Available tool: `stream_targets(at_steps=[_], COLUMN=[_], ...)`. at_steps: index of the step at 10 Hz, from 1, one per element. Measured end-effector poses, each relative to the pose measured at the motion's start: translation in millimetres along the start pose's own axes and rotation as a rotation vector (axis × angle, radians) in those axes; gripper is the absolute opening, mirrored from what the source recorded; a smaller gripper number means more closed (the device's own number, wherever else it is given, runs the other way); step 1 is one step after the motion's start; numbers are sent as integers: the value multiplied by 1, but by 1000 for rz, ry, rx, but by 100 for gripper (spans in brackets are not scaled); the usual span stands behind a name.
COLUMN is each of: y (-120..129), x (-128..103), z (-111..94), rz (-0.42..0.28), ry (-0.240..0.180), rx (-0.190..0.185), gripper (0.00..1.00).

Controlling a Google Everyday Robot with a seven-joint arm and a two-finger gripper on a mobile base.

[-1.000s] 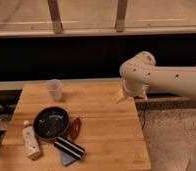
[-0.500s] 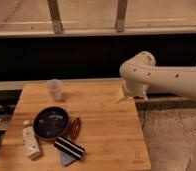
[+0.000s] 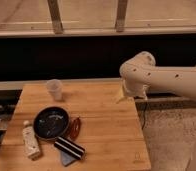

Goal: Place the pepper in the ceramic bowl

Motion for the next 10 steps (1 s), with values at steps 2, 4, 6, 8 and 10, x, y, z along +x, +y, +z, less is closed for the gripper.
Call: stream_targets(at_steps=[2, 4, 6, 8, 10], y=[0, 0, 1, 13, 56], x=[0, 0, 0, 3, 1], z=[0, 0, 0, 7, 19], rz=[0, 0, -1, -28, -87], ry=[0, 0, 3, 25, 52], rx=[0, 0, -1, -15, -49], gripper=[80, 80, 80, 80, 80])
